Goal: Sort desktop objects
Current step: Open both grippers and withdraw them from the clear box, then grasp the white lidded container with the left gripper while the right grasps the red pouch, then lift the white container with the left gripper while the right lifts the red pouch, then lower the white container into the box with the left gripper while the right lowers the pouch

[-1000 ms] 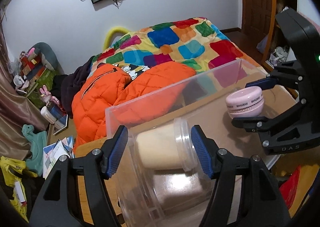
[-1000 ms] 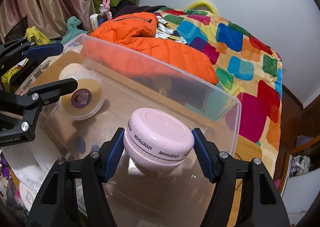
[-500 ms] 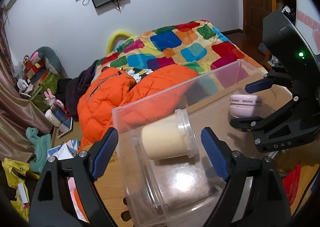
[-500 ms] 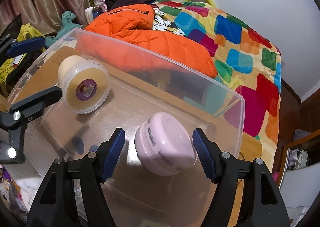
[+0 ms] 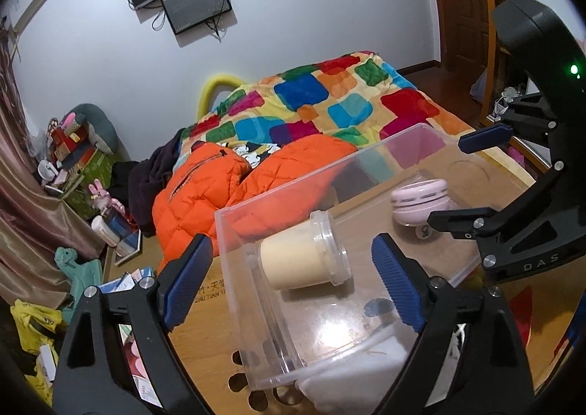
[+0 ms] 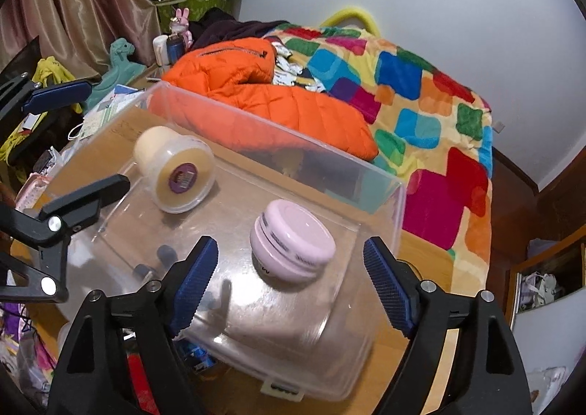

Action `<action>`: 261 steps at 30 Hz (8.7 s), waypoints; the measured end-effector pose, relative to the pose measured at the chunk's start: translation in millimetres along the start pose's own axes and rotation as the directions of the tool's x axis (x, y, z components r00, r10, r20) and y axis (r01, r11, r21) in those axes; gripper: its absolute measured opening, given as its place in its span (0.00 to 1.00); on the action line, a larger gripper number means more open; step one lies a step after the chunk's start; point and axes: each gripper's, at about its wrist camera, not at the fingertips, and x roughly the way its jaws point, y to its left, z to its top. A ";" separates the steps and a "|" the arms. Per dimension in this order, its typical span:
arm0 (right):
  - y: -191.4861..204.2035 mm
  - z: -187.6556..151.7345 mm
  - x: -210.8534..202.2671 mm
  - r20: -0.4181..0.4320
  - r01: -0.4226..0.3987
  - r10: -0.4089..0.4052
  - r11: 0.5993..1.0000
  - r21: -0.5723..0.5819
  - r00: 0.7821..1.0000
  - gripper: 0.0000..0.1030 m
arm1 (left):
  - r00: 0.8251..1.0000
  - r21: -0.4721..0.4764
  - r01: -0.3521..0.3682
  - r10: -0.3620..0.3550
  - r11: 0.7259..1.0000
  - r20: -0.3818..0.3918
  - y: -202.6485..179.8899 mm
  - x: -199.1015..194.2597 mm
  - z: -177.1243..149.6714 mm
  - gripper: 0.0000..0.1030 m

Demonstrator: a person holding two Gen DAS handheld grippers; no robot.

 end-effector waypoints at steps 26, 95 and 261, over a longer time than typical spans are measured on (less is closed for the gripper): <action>3.4 -58.6 -73.8 0.111 0.005 -0.015 0.996 0.085 0.994 0.80 | 0.995 0.029 0.001 -0.004 1.000 0.101 -25.8 -68.3 -28.7 0.94; 61.7 -131.9 -27.9 0.171 -0.269 0.242 0.950 0.156 0.955 0.42 | 0.973 -0.192 0.210 -0.225 0.959 -0.058 -72.3 -45.4 -137.6 0.65; 21.8 -24.0 0.9 0.181 -0.121 0.102 0.988 0.095 0.978 0.42 | 0.987 -0.171 0.156 -0.160 0.973 -0.008 1.4 24.4 -32.7 0.79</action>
